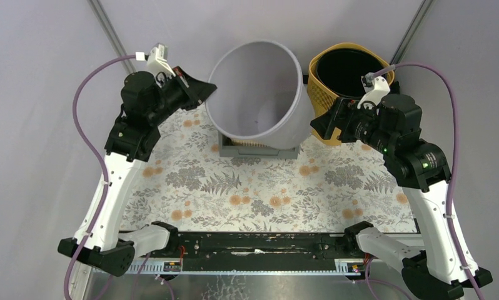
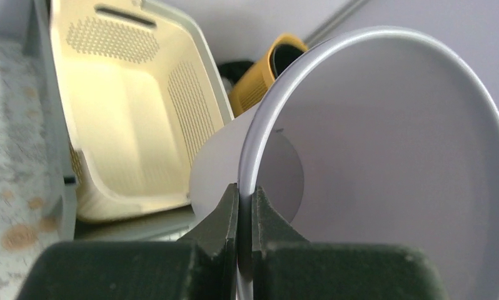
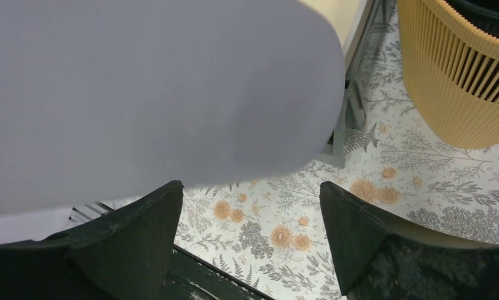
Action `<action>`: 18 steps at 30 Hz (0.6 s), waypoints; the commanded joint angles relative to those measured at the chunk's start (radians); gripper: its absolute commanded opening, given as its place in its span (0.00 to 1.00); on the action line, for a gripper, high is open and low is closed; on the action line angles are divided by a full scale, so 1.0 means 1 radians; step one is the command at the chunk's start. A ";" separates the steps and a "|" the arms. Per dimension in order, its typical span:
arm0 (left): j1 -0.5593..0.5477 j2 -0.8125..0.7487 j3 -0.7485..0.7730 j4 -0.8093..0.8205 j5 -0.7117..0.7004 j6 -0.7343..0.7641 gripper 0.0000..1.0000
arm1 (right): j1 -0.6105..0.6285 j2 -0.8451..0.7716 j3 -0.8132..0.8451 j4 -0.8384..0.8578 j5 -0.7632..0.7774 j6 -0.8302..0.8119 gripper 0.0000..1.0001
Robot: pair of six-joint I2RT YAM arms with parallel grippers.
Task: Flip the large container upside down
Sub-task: Pick up the container from the container.
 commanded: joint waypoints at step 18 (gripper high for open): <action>-0.013 -0.271 -0.459 -0.051 0.187 -0.031 0.00 | 0.006 -0.028 0.069 -0.047 0.050 -0.014 0.89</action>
